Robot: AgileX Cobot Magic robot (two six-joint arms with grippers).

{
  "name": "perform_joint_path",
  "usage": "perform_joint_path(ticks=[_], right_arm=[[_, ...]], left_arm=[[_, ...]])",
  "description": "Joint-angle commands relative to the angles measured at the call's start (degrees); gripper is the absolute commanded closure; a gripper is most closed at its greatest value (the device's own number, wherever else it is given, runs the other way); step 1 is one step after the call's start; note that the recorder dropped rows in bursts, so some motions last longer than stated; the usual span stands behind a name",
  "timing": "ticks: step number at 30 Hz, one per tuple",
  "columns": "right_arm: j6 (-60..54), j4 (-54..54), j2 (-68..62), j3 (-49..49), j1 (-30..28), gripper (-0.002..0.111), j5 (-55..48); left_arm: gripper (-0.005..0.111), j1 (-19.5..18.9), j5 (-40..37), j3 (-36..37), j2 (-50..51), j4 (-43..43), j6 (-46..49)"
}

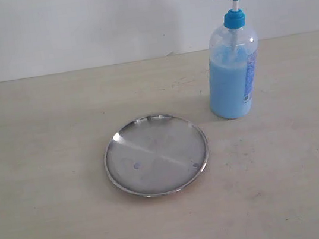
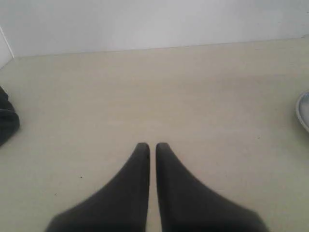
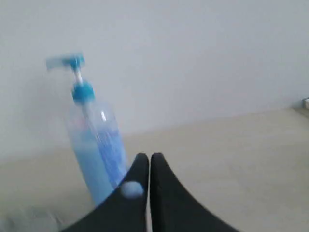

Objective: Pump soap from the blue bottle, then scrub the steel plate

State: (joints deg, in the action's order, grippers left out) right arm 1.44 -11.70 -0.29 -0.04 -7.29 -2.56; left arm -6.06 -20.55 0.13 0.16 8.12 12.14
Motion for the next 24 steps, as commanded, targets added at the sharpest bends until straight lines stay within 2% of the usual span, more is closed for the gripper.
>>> perform_joint_path(ticks=[1,5,7,9,10,11,13,14,15,18,20,24], right_arm=[[20.55,-21.03,0.29,0.04,-0.14,0.109,17.06],[22.95,-24.55,0.29,0.04,-0.14,0.109,27.37],[27.77,-29.14,0.29,0.04,-0.14,0.109,33.68],[32.48,-28.98,0.29,0.17,-0.14,0.109,38.54],[32.47,-24.53,0.29,2.32,-0.14,0.109,37.28],[32.33,-14.72,0.05,4.78,-0.14,0.109,33.38],[38.10,15.58,-5.06,13.17,0.19,0.109,16.17],[45.43,30.00,-9.01,16.31,0.53,0.108,9.91],[57.60,48.96,-13.54,19.19,1.11,0.107,9.47],[67.06,75.05,-26.64,23.71,1.10,0.103,14.17],[67.19,79.86,-36.12,24.91,1.10,0.099,20.54],[60.89,79.06,-58.41,26.01,1.10,0.084,32.65]], left_arm=[[0.103,-0.18,1.01,-0.13,-0.16,-0.06,0.31],[0.103,-0.18,1.01,-0.13,-0.16,-0.06,0.31],[0.103,-0.18,1.01,-0.13,-0.16,-0.06,0.31],[0.103,-0.18,1.00,-0.13,-0.16,-0.06,0.31],[0.103,-0.18,1.00,-0.13,-0.16,-0.06,0.31],[0.103,-0.18,0.88,-0.13,-0.16,-0.06,0.31],[0.103,-0.18,0.88,-0.13,-0.16,-0.06,0.31],[0.103,-0.18,0.88,-0.13,-0.16,-0.06,0.31],[0.103,-0.18,0.88,-0.13,-0.16,-0.06,0.31],[0.103,-0.18,0.88,-0.13,-0.16,0.05,0.31],[0.103,-0.18,0.88,-0.13,-0.16,-0.07,0.31],[0.103,-0.06,0.88,-0.13,-0.16,-0.07,0.31]])
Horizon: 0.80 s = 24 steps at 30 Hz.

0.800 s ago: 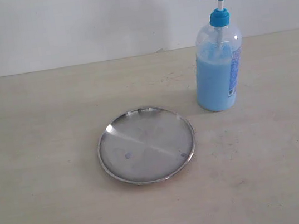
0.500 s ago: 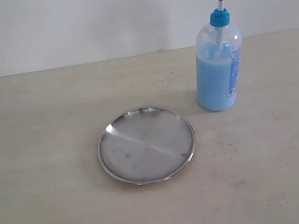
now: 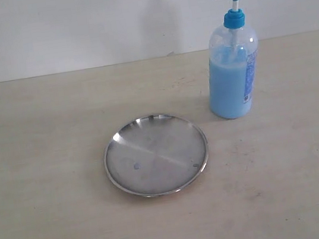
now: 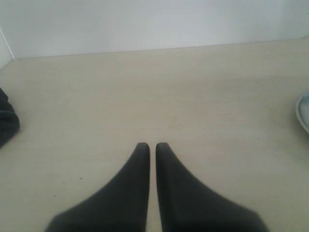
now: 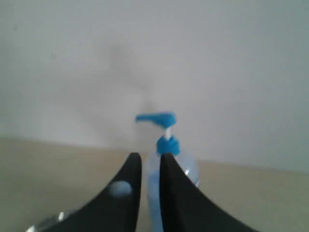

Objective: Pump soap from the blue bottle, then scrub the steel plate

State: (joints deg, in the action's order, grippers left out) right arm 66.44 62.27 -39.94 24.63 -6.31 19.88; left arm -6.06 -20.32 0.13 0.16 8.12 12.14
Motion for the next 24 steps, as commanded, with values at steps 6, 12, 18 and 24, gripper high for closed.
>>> perform_joint_path(ticks=[6,12,18,24], right_arm=[[-40.42,-12.75,-53.58,9.71,0.13,0.025,20.57],[-43.66,-18.76,-67.03,18.21,0.13,0.003,27.80],[-44.46,-22.14,-72.06,24.93,0.13,0.003,28.73],[-44.50,-24.56,-73.31,27.77,0.13,0.003,28.33]], left_arm=[[0.103,-0.06,0.65,-0.13,-0.16,-0.07,0.31],[0.103,-0.06,0.86,-0.13,-0.16,-0.07,0.31],[0.103,-0.06,0.86,-0.13,-0.16,-0.07,0.31],[0.103,-0.06,0.86,-0.13,-0.16,-0.07,0.31]])
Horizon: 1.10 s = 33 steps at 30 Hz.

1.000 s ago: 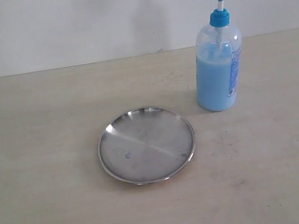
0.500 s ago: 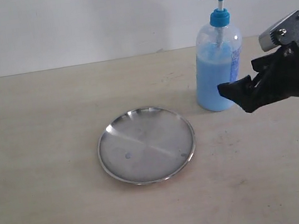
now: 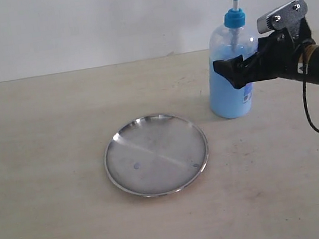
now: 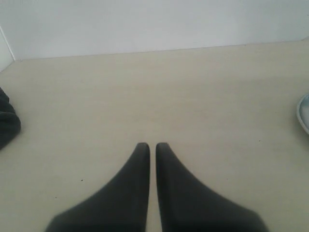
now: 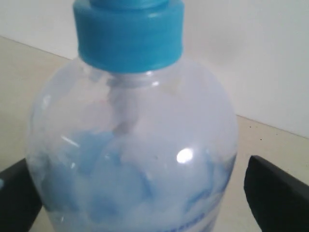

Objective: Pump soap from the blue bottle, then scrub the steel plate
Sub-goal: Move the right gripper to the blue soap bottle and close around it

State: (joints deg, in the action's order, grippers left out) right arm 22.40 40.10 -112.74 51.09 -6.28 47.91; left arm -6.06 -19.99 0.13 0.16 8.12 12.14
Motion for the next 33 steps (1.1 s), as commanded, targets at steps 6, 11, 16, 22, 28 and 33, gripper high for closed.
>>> perform_joint_path(ticks=[6,11,16,22,28,33], right_arm=[[-0.46,-3.58,-0.63,1.57,0.09,0.003,0.32],[-0.98,-3.83,-1.01,1.55,0.09,0.003,0.32],[-5.72,-3.83,-4.92,1.59,0.09,0.003,1.47],[-11.19,-3.83,-9.26,1.59,0.09,0.003,10.66],[-12.52,-6.63,-9.93,1.59,0.09,0.021,10.60],[-12.92,-9.13,-9.93,1.59,0.09,0.055,10.70]], left_arm=[[0.103,-0.06,0.53,-0.13,-0.16,-0.07,0.31],[0.103,-0.06,0.53,-0.13,-0.16,-0.07,0.31],[0.103,-0.06,0.53,-0.13,-0.16,-0.07,0.31],[0.103,-0.06,0.53,-0.13,-0.16,-0.07,0.31],[0.103,-0.06,0.53,-0.13,-0.16,-0.07,0.31],[0.103,-0.06,0.53,-0.13,-0.16,-0.07,0.31]])
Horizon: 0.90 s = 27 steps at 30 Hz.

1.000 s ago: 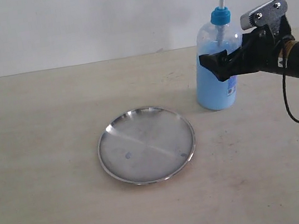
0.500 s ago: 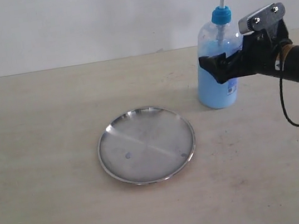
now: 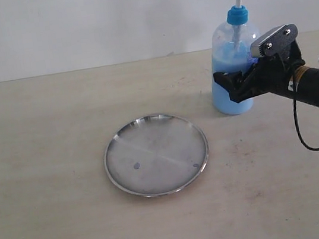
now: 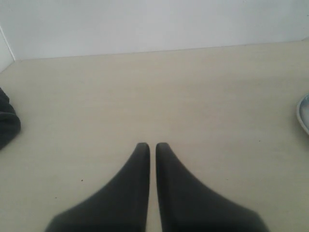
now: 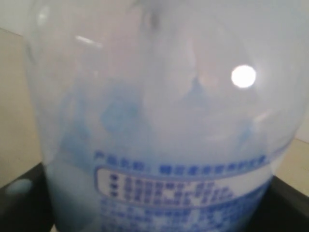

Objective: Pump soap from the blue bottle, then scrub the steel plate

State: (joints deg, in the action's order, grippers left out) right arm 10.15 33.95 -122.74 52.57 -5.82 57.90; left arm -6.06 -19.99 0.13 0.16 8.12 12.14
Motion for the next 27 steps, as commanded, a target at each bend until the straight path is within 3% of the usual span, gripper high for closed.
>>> perform_joint_path(ticks=[1,27], right_arm=[[-0.67,-2.85,0.08,0.11,-0.36,0.057,0.58],[-0.01,-2.73,0.08,0.11,-0.36,0.058,0.95]], left_arm=[[0.103,-0.06,0.53,-0.13,-0.16,-0.07,0.31],[0.103,-0.06,2.15,-0.13,-0.16,-2.60,2.19]])
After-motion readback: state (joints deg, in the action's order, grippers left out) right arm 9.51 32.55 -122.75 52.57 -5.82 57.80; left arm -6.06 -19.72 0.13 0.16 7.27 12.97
